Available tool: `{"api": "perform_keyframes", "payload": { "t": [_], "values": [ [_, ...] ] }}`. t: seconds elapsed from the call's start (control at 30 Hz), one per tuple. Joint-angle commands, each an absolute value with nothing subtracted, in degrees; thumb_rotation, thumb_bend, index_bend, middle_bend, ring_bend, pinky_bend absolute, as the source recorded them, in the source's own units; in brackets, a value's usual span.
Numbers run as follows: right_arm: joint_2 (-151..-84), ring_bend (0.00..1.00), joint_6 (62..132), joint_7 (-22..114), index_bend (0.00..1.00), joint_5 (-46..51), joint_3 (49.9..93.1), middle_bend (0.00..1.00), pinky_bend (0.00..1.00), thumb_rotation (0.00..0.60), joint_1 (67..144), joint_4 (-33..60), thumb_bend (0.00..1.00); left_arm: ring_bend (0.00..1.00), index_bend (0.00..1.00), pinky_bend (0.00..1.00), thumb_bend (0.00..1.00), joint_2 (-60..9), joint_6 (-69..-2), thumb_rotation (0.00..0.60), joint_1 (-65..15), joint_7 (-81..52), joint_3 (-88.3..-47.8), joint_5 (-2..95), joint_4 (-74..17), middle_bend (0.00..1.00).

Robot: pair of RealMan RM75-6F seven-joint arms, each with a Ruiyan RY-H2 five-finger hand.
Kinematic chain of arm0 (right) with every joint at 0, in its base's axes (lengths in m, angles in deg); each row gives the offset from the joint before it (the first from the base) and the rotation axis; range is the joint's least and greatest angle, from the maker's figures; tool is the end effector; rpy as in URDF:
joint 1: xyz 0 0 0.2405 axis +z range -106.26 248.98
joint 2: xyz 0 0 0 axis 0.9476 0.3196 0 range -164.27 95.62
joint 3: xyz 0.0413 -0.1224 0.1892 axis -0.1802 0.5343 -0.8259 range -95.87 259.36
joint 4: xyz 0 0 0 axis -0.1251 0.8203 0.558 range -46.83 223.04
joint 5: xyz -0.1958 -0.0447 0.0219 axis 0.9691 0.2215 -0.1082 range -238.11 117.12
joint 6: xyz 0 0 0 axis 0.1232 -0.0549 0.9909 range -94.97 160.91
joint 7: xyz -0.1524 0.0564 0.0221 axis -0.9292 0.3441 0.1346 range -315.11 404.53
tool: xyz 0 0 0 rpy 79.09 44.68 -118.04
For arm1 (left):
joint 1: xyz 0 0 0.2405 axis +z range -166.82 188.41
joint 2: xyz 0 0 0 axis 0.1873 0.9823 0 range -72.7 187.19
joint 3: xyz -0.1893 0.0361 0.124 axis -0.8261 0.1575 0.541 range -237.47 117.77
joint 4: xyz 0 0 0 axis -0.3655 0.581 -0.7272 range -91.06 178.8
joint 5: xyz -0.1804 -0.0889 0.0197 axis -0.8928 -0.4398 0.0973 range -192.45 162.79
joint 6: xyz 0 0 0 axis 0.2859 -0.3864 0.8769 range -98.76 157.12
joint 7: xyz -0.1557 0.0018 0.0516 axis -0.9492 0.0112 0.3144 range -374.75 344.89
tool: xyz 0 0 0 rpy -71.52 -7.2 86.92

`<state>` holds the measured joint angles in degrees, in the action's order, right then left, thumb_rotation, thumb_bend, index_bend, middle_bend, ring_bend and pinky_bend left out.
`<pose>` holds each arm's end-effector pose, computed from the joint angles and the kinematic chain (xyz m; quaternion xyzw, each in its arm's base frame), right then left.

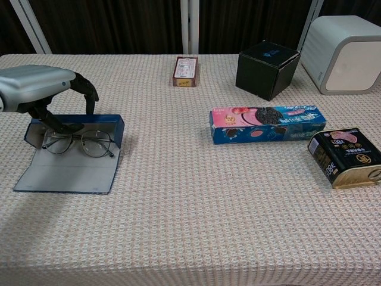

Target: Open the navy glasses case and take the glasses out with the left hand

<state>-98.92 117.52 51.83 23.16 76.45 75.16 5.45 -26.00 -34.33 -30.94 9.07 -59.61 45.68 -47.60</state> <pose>-0.3203 -0.2029 0.1799 0.5696 -0.3799 0.3807 0.6215 -0.1583 0.3108 -0.0005 -0.7576 -0.3598 -0.3157 0.4438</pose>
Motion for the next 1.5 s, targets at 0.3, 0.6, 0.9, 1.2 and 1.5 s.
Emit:
{"api": "perform_keyframes", "payload": {
  "t": [0.3, 0.6, 0.9, 1.2, 1.5],
  "values": [
    [-99.0, 0.00, 117.3, 51.9, 0.00, 22.9, 76.4, 0.00, 0.00, 0.600, 75.2, 5.7, 0.30, 0.08, 0.56, 0.12, 0.41, -30.7, -39.5, 0.600, -28.4, 8.5, -60.3, 55.0, -39.8, 0.23],
    [-99.1, 0.00, 117.2, 51.9, 0.00, 23.0, 76.5, 0.00, 0.00, 0.600, 75.2, 5.8, 0.30, 0.08, 0.56, 0.12, 0.41, -33.7, -41.2, 0.600, -27.0, 5.7, -60.9, 60.4, -33.2, 0.23],
    [-99.0, 0.00, 117.4, 52.0, 0.00, 22.8, 76.5, 0.00, 0.00, 0.600, 75.0, 5.8, 0.30, 0.08, 0.57, 0.12, 0.41, -37.3, -44.1, 0.600, -25.9, 1.9, -62.0, 65.1, -26.3, 0.23],
    [-99.1, 0.00, 117.4, 52.2, 0.00, 22.8, 76.6, 0.00, 0.00, 0.600, 74.8, 5.8, 0.30, 0.08, 0.57, 0.11, 0.42, -39.1, -44.3, 0.600, -25.4, 0.7, -63.2, 66.9, -22.3, 0.23],
    [-99.1, 0.00, 117.3, 52.1, 0.00, 22.6, 76.5, 0.00, 0.00, 0.600, 74.8, 5.9, 0.30, 0.08, 0.57, 0.10, 0.42, -42.3, -44.9, 0.600, -25.6, -1.4, -64.7, 68.3, -16.3, 0.23]
  ]
}}
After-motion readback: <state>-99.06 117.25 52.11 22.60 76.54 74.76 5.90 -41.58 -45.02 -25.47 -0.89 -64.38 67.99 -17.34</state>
